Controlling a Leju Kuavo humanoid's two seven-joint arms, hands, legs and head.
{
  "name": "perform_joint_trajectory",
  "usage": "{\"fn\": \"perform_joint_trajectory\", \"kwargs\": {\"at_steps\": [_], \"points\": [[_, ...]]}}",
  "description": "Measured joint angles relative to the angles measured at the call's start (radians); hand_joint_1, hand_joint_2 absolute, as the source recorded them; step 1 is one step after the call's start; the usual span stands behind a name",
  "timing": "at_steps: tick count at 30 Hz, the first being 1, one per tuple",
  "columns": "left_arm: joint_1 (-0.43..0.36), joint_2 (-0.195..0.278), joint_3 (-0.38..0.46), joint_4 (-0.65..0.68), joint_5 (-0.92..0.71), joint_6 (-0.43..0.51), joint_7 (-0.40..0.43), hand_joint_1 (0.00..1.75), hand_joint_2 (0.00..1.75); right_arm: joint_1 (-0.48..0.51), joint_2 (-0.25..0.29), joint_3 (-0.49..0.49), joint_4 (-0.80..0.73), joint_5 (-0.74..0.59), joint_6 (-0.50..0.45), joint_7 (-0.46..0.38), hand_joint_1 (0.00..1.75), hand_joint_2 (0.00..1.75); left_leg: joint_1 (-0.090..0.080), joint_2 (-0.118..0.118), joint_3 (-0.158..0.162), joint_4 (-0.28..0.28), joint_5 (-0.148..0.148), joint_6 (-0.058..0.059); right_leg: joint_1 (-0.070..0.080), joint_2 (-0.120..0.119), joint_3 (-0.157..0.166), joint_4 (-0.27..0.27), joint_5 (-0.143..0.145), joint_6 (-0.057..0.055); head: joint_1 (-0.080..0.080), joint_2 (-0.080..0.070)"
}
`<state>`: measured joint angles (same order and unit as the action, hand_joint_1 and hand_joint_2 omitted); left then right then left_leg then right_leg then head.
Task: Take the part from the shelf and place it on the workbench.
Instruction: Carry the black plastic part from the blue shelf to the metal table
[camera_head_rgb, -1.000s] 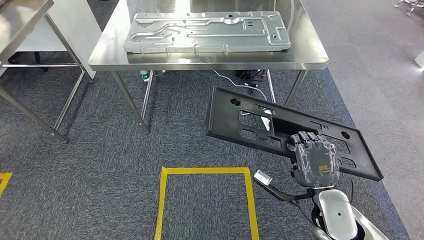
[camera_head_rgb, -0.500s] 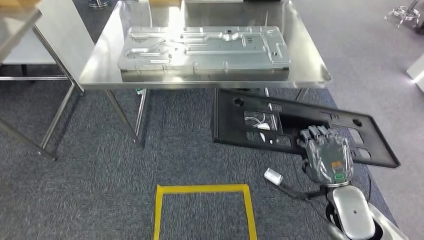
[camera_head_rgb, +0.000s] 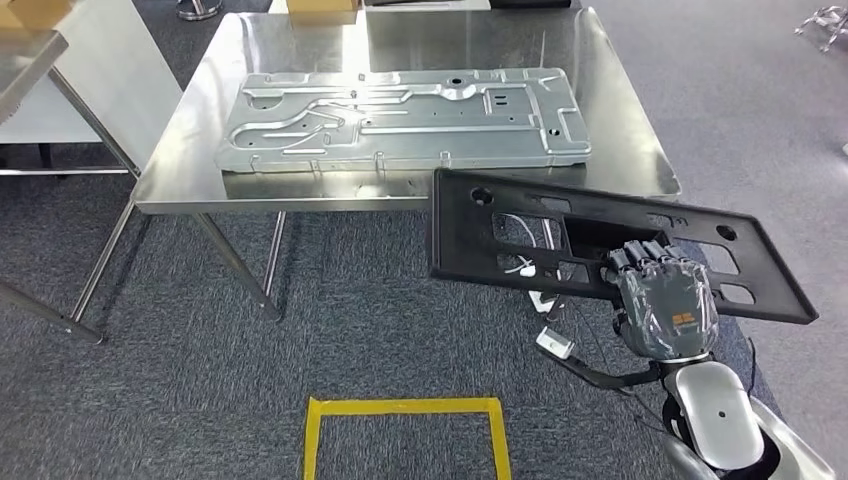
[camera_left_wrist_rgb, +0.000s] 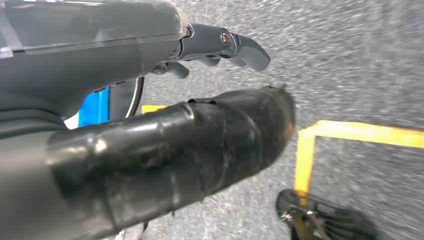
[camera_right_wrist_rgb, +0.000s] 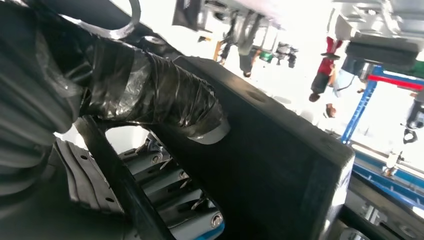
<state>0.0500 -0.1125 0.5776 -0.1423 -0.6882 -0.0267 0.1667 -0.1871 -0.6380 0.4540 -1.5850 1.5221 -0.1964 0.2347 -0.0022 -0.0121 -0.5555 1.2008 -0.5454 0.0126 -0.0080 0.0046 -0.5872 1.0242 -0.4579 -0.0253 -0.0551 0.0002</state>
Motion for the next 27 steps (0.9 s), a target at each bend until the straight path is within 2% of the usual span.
{"fn": "perform_joint_trajectory", "kwargs": {"at_steps": [2,4,6,8,9,10,12,13,14,15,16,17,18,19,20,21,22,23,24,25,26,27], "points": [[0.0,0.0,0.0,0.0,0.0,0.0,0.0,0.0,0.0,-0.006,0.0,0.0,0.0,0.0,0.0,-0.002,1.75,1.75,0.003,0.003,-0.079,0.078,-0.057,-0.006,0.001,-0.001,0.033,-0.009,-0.023,-0.003,0.0,0.0],[0.002,0.0,0.0,0.0,-0.002,0.0,0.0,0.0,0.0,-0.015,0.0,0.002,0.0,0.0,0.001,-0.003,1.75,1.75,0.005,0.004,-0.123,0.079,-0.101,-0.009,0.002,0.001,0.066,-0.011,-0.048,-0.003,0.0,0.0],[0.004,0.0,0.0,0.0,-0.003,0.0,0.0,0.0,0.0,-0.02,0.0,0.003,0.0,0.0,0.001,-0.003,1.75,1.75,0.005,0.004,-0.134,0.06,-0.107,-0.009,0.003,0.002,0.082,-0.011,-0.06,-0.002,-0.001,0.0],[0.004,0.0,0.0,0.0,-0.003,0.0,0.0,0.0,0.0,-0.02,0.0,0.003,0.0,0.0,0.001,-0.003,1.75,1.75,0.005,0.004,-0.134,0.056,-0.106,-0.008,0.003,0.002,0.084,-0.011,-0.062,-0.002,-0.001,0.0],[0.005,0.0,0.0,0.0,-0.003,0.0,0.0,0.0,0.0,-0.022,0.0,0.003,0.0,0.0,0.002,-0.003,1.75,1.75,0.005,0.004,-0.134,0.04,-0.097,-0.007,0.003,0.002,0.09,-0.011,-0.066,-0.001,-0.001,0.0],[0.007,0.0,0.0,0.0,-0.004,0.0,0.0,0.0,0.0,-0.025,0.001,0.005,0.001,0.001,0.002,-0.004,1.75,1.75,0.005,0.004,-0.135,-0.011,-0.03,-0.001,0.004,0.002,0.103,-0.012,-0.08,0.0,0.0,0.0],[0.009,0.0,0.0,0.0,-0.006,0.0,0.0,0.0,0.0,-0.054,0.009,0.023,0.01,0.011,0.016,-0.009,1.75,1.75,-0.008,0.006,-0.128,-0.116,0.097,0.016,0.001,0.007,0.139,-0.013,-0.113,0.015,0.0,0.0],[0.008,0.0,0.0,0.0,-0.007,0.0,0.0,0.0,0.0,-0.079,0.017,0.037,0.019,0.019,0.025,-0.011,1.75,1.75,-0.014,0.007,-0.119,-0.159,0.15,0.027,-0.001,0.009,0.151,-0.007,-0.121,0.023,0.0,0.0],[0.005,0.0,0.0,0.0,-0.009,0.0,0.0,0.0,0.0,-0.107,0.028,0.054,0.031,0.028,0.035,-0.012,1.75,1.75,-0.018,0.009,-0.103,-0.17,0.144,0.034,-0.004,0.01,0.149,0.013,-0.115,0.032,0.0,0.0],[0.003,0.0,0.0,-0.001,-0.01,-0.001,0.0,0.0,0.0,-0.132,0.04,0.068,0.045,0.035,0.042,-0.011,1.75,1.75,-0.017,0.009,-0.087,-0.182,0.139,0.041,-0.005,0.007,0.133,0.053,-0.101,0.036,0.0,0.0],[0.001,0.0,0.0,-0.001,-0.011,-0.002,0.0,0.0,0.0,-0.156,0.052,0.083,0.059,0.039,0.049,-0.009,1.75,1.75,-0.014,0.01,-0.069,-0.192,0.133,0.047,-0.006,0.004,0.103,0.104,-0.095,0.039,0.0,0.0],[0.0,0.0,0.0,-0.001,-0.013,-0.002,0.0,0.0,0.0,-0.177,0.063,0.096,0.074,0.042,0.055,-0.008,1.75,1.75,-0.012,0.01,-0.053,-0.198,0.125,0.052,-0.007,0.002,0.061,0.166,-0.1,0.042,0.0,0.0],[-0.002,0.0,0.0,-0.001,-0.013,-0.003,0.001,0.0,0.0,-0.194,0.073,0.11,0.089,0.044,0.061,-0.007,1.75,1.75,-0.011,0.008,-0.038,-0.201,0.115,0.055,-0.008,0.001,0.016,0.221,-0.122,0.046,0.0,0.0],[-0.003,0.0,0.0,-0.001,-0.015,-0.003,0.002,0.0,0.0,-0.208,0.082,0.123,0.102,0.045,0.066,-0.004,1.75,1.75,-0.01,0.006,-0.023,-0.203,0.103,0.055,-0.01,0.001,-0.026,0.26,-0.155,0.049,0.0,0.0],[-0.003,0.0,0.0,-0.001,-0.016,-0.003,0.002,0.0,0.0,-0.221,0.09,0.136,0.115,0.045,0.07,-0.002,1.75,1.75,-0.009,0.003,-0.007,-0.203,0.089,0.054,-0.012,0.0,-0.06,0.278,-0.188,0.053,0.0,0.0],[-0.003,-0.001,0.0,-0.001,-0.018,-0.003,0.003,0.0,0.0,-0.233,0.098,0.149,0.126,0.045,0.073,0.0,1.75,1.75,-0.008,0.0,0.013,-0.203,0.075,0.053,-0.014,0.0,-0.083,0.27,-0.206,0.056,0.0,0.0],[-0.002,-0.002,0.0,-0.001,-0.021,-0.003,0.004,0.0,0.0,-0.244,0.106,0.161,0.135,0.045,0.074,0.002,1.75,1.75,-0.007,-0.003,0.034,-0.203,0.059,0.05,-0.015,-0.001,-0.095,0.239,-0.197,0.058,0.0,0.0],[-0.001,-0.004,0.0,-0.001,-0.023,-0.003,0.005,0.0,0.0,-0.255,0.112,0.173,0.143,0.045,0.075,0.004,1.75,1.75,-0.006,-0.005,0.055,-0.203,0.043,0.046,-0.015,-0.002,-0.099,0.188,-0.151,0.057,0.0,0.0],[0.0,-0.005,0.0,0.0,-0.025,-0.003,0.005,0.0,0.0,-0.265,0.119,0.185,0.153,0.045,0.076,0.004,1.75,1.75,-0.005,-0.006,0.075,-0.2,0.026,0.041,-0.014,-0.004,-0.103,0.126,-0.074,0.055,0.001,0.0],[0.001,-0.007,0.0,0.0,-0.026,-0.003,0.006,0.0,0.0,-0.275,0.124,0.196,0.162,0.045,0.079,0.006,1.75,1.75,-0.005,-0.009,0.086,-0.199,0.011,0.035,-0.011,-0.006,-0.104,0.079,-0.008,0.049,0.001,0.0],[0.001,-0.008,0.0,0.0,-0.026,-0.002,0.006,0.0,0.0,-0.283,0.129,0.206,0.17,0.045,0.083,0.006,1.75,1.75,-0.004,-0.012,0.094,-0.199,-0.004,0.028,-0.008,-0.006,-0.105,0.047,0.044,0.042,0.001,0.0],[0.001,-0.009,0.0,0.0,-0.027,-0.002,0.006,0.0,0.0,-0.29,0.134,0.216,0.176,0.045,0.086,0.007,1.75,1.75,-0.005,-0.013,0.1,-0.195,-0.013,0.021,-0.006,-0.005,-0.105,0.031,0.066,0.034,0.001,0.0]]}}
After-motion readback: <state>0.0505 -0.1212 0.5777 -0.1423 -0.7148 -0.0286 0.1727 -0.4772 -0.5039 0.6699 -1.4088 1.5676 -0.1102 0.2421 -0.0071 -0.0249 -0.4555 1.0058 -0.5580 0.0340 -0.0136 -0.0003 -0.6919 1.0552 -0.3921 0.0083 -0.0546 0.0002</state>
